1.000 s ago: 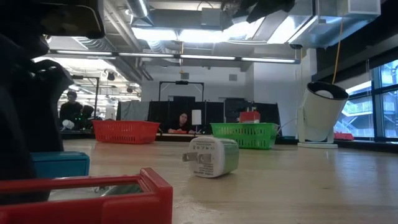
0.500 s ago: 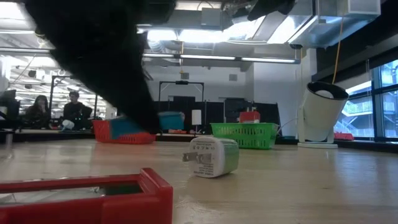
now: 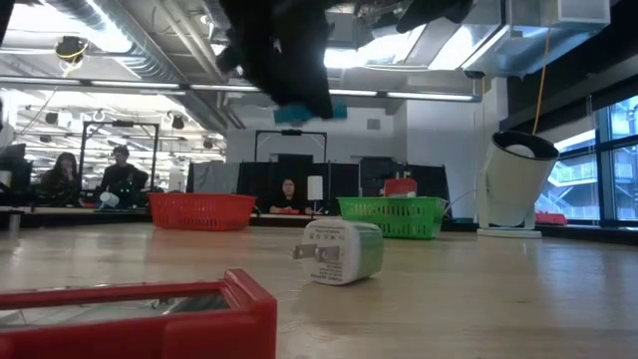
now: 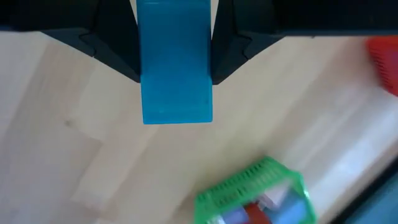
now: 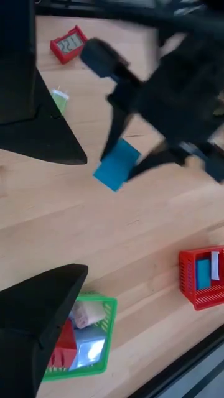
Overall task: Pick & Place Office items
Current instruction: Put the light blue digital clock into the red bin
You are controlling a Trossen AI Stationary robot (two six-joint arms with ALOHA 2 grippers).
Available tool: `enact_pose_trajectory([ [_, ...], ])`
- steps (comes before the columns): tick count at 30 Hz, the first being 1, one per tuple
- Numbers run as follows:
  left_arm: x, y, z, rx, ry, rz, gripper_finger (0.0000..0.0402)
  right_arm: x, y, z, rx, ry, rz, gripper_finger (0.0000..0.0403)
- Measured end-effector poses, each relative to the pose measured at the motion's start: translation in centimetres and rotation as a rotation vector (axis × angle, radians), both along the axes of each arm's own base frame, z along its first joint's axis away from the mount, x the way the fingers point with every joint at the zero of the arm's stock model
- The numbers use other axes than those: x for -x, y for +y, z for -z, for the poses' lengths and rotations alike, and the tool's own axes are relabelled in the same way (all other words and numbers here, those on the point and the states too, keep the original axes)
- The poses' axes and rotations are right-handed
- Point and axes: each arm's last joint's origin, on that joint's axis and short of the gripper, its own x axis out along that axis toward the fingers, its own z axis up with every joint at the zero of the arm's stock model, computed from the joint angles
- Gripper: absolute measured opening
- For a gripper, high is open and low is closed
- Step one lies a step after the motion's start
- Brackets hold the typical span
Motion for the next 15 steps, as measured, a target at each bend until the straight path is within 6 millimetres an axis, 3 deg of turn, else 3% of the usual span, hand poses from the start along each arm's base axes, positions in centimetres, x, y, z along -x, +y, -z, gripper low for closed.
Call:
enact_pose_trajectory([
  [15, 4.9, 11.2, -10.2, -0.068, -0.07, -0.139, 0.0156, -0.2, 0.0, -0.1, -0.006, -0.022, 0.0, 0.0277],
])
